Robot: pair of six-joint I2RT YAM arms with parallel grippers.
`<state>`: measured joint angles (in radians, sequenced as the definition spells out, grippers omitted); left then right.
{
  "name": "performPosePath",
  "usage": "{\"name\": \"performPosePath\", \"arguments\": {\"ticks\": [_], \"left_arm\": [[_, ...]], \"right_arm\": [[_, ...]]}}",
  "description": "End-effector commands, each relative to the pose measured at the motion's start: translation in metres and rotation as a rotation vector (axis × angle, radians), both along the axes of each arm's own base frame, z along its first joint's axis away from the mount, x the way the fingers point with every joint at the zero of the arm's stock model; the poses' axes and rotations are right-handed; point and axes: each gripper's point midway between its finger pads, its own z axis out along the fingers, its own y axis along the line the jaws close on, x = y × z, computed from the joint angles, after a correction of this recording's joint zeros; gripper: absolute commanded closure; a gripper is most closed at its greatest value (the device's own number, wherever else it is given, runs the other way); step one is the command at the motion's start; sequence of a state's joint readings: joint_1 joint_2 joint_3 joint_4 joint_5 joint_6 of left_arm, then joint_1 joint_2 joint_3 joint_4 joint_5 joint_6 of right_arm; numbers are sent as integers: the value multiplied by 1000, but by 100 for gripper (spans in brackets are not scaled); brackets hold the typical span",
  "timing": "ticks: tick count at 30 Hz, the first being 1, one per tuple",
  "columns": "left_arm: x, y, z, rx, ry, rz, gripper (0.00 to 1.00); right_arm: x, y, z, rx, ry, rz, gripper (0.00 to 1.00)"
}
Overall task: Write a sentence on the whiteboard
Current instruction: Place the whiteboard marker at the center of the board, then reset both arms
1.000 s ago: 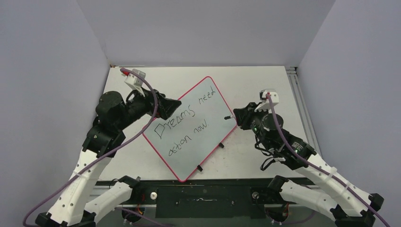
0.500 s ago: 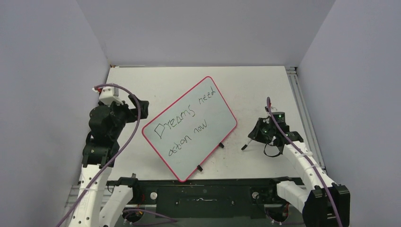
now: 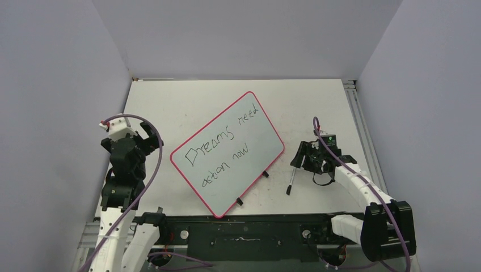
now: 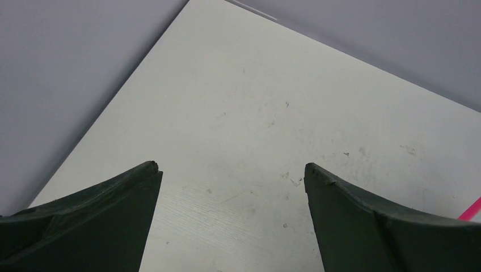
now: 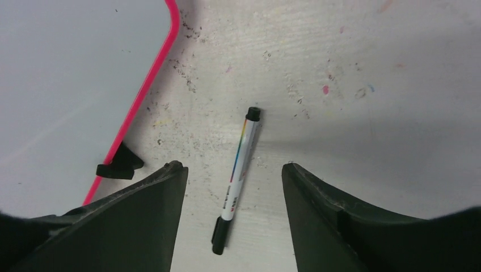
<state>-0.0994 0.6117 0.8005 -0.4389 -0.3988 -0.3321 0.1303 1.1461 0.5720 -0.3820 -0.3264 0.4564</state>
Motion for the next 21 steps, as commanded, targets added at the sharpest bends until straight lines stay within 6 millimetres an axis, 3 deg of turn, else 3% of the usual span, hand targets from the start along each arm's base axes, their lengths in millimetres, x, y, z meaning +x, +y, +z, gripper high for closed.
{"name": "performPosePath", "arguments": {"ticks": [1, 3, 5, 9, 13, 16, 21], "left_arm": [[-6, 7, 13, 18, -45, 36, 4], [-7, 7, 15, 16, -56, 32, 4], [-8, 6, 18, 16, -66, 26, 4], [-10, 5, 22, 20, -88, 12, 4], [-14, 0, 28, 42, -123, -31, 4], [-18, -4, 34, 60, -169, -69, 4], [-23, -8, 39, 75, -205, -100, 4]], "right_arm": [[25, -20, 13, -87, -107, -78, 30], [32, -30, 26, -129, -156, -115, 19], [40, -38, 53, -156, -251, -150, 14], [48, -65, 119, -261, -497, -229, 10], [41, -81, 177, -282, -755, -315, 7], [34, -88, 198, -286, -855, -351, 6], [29, -87, 209, -273, -904, -350, 6]]}}
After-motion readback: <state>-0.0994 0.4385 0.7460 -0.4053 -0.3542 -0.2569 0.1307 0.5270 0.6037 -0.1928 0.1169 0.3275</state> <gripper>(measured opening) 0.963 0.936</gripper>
